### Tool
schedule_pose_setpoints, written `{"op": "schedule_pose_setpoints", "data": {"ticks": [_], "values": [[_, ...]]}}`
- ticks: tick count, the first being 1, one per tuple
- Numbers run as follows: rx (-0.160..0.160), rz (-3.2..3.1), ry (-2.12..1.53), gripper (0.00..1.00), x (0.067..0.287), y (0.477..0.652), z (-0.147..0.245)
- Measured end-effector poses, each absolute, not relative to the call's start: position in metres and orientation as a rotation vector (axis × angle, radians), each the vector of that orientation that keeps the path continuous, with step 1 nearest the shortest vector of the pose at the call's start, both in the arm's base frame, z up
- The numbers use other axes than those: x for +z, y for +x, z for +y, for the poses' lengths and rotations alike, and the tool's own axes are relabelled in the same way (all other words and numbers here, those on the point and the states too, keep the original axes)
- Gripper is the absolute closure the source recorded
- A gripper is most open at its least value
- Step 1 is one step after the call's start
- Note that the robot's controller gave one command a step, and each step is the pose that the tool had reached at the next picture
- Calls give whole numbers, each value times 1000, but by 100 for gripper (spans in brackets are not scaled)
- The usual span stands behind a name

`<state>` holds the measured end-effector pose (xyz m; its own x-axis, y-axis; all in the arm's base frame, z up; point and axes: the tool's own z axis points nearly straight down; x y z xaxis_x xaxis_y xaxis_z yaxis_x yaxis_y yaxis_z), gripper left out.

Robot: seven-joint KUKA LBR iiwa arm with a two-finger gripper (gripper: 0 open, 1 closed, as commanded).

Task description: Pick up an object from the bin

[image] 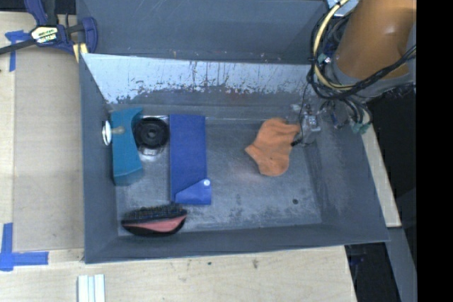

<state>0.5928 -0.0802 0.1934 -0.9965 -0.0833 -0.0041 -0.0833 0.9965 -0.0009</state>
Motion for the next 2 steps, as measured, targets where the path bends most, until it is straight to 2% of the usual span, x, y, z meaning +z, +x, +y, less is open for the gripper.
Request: {"op": "schedule_pose_setpoints", "data": {"ticks": [1,2], "values": [[-1,3135,-131,100,193,593,-80],[1,3141,-145,100,248,580,-74]]}}
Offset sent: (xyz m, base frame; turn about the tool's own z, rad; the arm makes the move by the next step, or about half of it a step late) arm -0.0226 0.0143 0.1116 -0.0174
